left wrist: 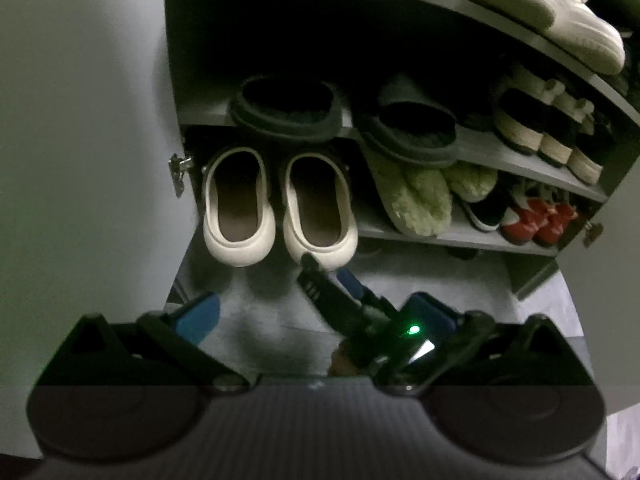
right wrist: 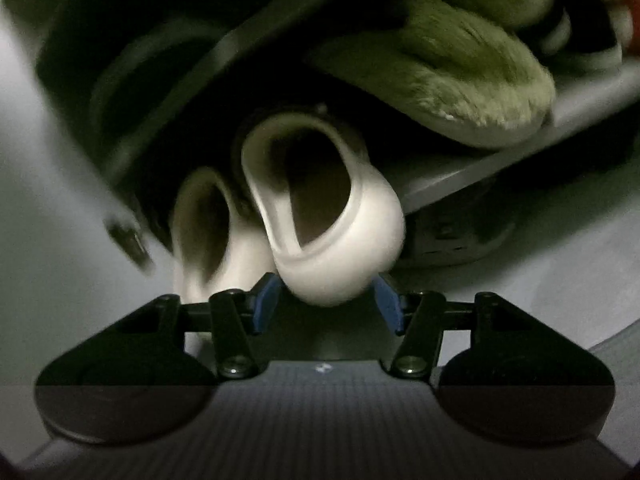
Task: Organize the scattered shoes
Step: 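Withdraw the open right gripper from the shelf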
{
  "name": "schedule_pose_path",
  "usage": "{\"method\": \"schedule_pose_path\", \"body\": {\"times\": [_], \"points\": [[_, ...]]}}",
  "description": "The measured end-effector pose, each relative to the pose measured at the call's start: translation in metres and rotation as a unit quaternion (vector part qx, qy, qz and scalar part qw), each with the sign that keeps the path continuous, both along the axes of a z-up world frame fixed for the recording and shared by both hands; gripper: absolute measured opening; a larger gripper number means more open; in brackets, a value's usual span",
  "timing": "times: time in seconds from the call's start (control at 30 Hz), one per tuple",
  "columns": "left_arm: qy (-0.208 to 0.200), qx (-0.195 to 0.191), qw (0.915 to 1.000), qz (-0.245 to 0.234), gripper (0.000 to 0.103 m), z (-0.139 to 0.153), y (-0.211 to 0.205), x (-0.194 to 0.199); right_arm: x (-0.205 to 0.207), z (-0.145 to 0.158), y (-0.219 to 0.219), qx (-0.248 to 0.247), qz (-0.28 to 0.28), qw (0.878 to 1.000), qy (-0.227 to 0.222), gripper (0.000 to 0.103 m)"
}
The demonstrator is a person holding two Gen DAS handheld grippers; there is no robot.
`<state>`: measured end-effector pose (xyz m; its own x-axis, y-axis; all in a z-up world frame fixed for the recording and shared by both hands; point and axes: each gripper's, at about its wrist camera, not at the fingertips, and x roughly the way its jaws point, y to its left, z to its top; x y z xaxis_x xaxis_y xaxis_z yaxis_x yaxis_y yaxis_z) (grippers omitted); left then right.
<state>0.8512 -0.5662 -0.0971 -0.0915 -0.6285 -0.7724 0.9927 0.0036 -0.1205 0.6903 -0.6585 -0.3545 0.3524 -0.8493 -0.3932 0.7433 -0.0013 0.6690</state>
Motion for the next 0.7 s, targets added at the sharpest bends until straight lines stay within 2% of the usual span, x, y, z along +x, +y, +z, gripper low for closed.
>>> {"method": "schedule_pose_path", "body": {"times": [0.03, 0.07, 0.13, 0.23, 0.3, 0.33, 0.43, 0.53, 0.63, 0.7], "points": [[0.000, 0.000, 1.0000, 0.001, 0.103, -0.001, -0.001, 0.000, -0.009, -0.008, 0.002, 0.003, -0.012, 0.999, -0.050, 0.059], [0.000, 0.000, 1.0000, 0.001, 0.103, -0.001, -0.002, 0.000, -0.017, -0.016, 0.003, 0.007, -0.024, 0.995, -0.097, 0.051], [0.003, 0.004, 1.0000, 0.002, 0.103, -0.003, -0.003, 0.001, -0.027, -0.027, 0.002, 0.024, -0.050, 0.984, -0.170, 0.050], [0.005, 0.012, 0.9999, 0.000, 0.103, -0.006, -0.004, 0.000, -0.023, -0.024, 0.000, 0.034, -0.052, 0.986, -0.158, 0.048], [0.006, 0.011, 0.9999, -0.003, 0.103, -0.005, -0.005, 0.000, -0.019, -0.024, -0.003, 0.045, -0.037, 0.985, -0.162, 0.029], [0.004, 0.008, 1.0000, -0.002, 0.103, -0.005, -0.005, 0.000, -0.015, -0.022, -0.007, 0.047, -0.025, 0.987, -0.152, 0.027], [0.000, 0.009, 0.9999, -0.005, 0.103, -0.007, -0.005, -0.001, -0.010, -0.014, -0.020, 0.049, -0.016, 0.990, -0.129, 0.027], [0.002, 0.019, 0.9998, -0.008, 0.103, -0.010, -0.006, -0.004, -0.009, -0.016, -0.013, 0.041, -0.016, 0.991, -0.123, 0.027], [-0.006, 0.012, 0.9997, -0.019, 0.103, -0.011, -0.001, -0.011, -0.012, -0.020, -0.011, 0.042, -0.017, 0.990, -0.136, 0.029], [-0.016, 0.016, 0.9992, -0.033, 0.103, -0.015, 0.002, -0.021, -0.013, -0.021, -0.010, 0.043, -0.019, 0.990, -0.135, 0.034]]}}
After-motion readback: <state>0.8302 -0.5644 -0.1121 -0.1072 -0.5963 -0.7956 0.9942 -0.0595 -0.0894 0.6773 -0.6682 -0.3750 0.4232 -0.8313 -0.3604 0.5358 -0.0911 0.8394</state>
